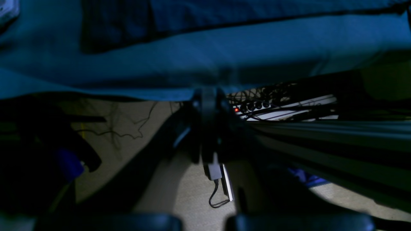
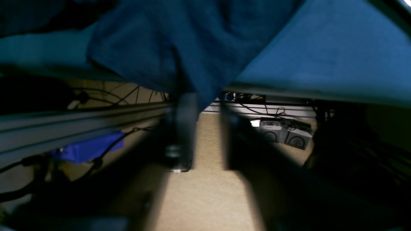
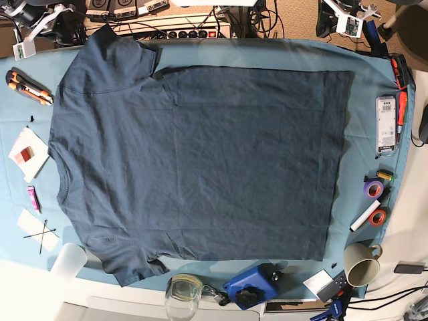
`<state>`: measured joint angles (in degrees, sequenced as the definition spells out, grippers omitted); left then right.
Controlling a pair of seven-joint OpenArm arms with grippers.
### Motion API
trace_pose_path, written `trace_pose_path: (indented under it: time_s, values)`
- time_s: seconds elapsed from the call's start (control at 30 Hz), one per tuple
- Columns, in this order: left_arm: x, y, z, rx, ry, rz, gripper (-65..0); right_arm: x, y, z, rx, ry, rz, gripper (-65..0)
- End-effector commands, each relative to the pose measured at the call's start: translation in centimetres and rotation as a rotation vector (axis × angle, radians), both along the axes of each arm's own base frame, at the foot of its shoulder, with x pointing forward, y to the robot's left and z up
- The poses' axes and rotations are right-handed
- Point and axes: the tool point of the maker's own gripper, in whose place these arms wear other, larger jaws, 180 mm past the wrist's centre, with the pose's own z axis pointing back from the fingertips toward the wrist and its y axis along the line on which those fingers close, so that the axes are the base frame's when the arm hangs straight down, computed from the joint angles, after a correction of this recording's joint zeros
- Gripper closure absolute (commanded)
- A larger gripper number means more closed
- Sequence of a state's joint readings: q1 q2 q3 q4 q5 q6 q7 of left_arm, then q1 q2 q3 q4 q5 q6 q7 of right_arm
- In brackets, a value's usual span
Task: Fold the T-shirt properly
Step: 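Lower both grippers and pinch the shirt's collar-side corners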
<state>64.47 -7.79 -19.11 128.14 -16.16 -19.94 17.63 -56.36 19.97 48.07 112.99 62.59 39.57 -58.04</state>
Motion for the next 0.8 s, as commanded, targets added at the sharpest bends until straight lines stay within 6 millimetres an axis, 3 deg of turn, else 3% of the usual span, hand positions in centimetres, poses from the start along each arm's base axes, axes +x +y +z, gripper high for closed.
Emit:
trace_pose_path:
  time_s: [0.0,0.07,0.27,0.53,0.77]
  values:
    - [0.0,-0.1,0.7,-0.008,-0.015,0.0,0.0,0.4,0.0,0.8,0.001,-0.031,0.011,-29.0]
    - [0.0,-0.1,0.7,-0.008,-0.015,0.0,0.0,0.3,0.0,0.7,-0.002,-0.025,0.008,-37.0]
    - [0.1,-0.1,0.7,-0.009,-0.02,-0.001,0.0,0.4,0.1,-1.5,0.035,-0.021,-0.088,-37.0]
    - [1.0,-0.1,0.9,-0.009,-0.046,-0.001,0.0,0.8,-2.1,-5.3,0.173,-0.004,-0.255,-36.9]
    - [1.1,-0.4,1.0,-0.015,-0.053,-0.014,0.0,0.8,-0.7,-5.7,0.314,0.007,-0.27,-36.9]
